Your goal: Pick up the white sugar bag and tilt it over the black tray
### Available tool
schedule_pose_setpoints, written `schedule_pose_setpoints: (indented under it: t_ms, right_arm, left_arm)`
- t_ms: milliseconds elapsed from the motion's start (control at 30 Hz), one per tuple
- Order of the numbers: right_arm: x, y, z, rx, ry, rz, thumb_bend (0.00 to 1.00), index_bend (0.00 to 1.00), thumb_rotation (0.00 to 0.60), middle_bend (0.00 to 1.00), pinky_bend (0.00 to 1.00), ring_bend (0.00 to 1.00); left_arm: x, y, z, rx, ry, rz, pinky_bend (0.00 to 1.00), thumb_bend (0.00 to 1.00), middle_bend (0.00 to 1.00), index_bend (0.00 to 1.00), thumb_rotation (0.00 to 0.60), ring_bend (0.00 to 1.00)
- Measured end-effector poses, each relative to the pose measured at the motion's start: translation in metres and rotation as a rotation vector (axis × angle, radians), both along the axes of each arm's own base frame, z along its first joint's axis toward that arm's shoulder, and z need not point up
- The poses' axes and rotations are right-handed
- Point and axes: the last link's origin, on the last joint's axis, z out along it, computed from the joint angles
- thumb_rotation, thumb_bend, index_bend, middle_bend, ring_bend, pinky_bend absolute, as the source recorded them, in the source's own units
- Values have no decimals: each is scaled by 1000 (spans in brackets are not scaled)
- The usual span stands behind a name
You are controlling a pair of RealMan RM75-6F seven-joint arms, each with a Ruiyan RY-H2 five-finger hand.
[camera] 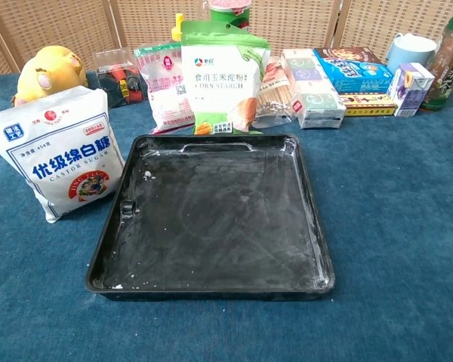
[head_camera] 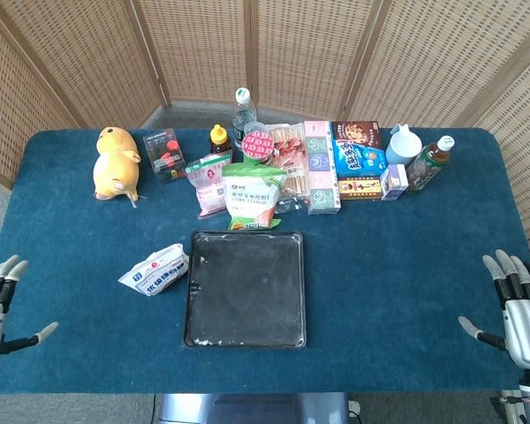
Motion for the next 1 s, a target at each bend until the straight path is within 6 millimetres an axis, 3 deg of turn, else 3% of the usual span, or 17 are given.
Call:
schedule_pose_setpoints:
  t_ms: [367, 1000]
  right_arm:
    - [-1, 0, 6, 5, -32, -2, 0, 35, 490, 19, 37, 27]
    - [4, 4, 15, 13, -85, 14, 0, 35, 488, 19, 37, 32]
  left_arm:
    - [14, 40, -78, -106, -115, 73, 68, 24, 0, 0, 513, 29]
    - [52, 60, -152, -32, -204, 78, 68, 24, 0, 0, 511, 29]
